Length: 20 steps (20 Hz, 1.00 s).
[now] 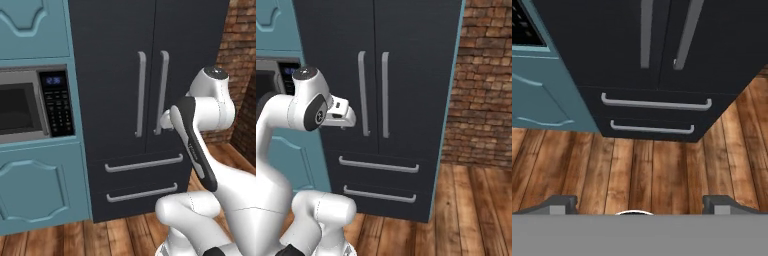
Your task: Take the lemon wedge from the fridge and place it on the plate with fish on the dining counter.
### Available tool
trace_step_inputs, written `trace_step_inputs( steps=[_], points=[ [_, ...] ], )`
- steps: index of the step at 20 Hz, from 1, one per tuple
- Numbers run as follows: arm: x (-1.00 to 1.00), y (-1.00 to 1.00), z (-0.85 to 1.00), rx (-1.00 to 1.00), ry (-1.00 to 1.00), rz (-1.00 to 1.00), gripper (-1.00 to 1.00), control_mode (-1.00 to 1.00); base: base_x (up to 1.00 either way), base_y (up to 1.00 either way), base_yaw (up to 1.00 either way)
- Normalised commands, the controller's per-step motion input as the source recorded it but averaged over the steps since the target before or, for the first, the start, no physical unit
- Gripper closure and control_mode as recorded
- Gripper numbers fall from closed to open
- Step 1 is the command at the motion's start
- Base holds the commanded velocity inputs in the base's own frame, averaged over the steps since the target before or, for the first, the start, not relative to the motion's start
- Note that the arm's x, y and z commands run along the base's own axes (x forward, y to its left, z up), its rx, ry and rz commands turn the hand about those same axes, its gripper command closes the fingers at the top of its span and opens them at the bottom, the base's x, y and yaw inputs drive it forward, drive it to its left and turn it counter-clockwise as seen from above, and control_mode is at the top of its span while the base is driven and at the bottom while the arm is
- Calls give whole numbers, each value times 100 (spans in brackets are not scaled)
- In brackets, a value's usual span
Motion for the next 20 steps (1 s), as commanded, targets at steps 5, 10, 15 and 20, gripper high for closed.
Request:
trace_step_inputs(
  steps=[5,10,15,20],
  points=[
    [0,0,0,0,0,0,-100,100,2,-8,0],
    [0,0,0,0,0,0,-100,100,-12,-2,0],
    [0,-4,0,0,-3,0,-100,-100,0,-10,0],
    [3,-13,0,-1,-17,0,-100,-100,0,0,0]
  ],
)
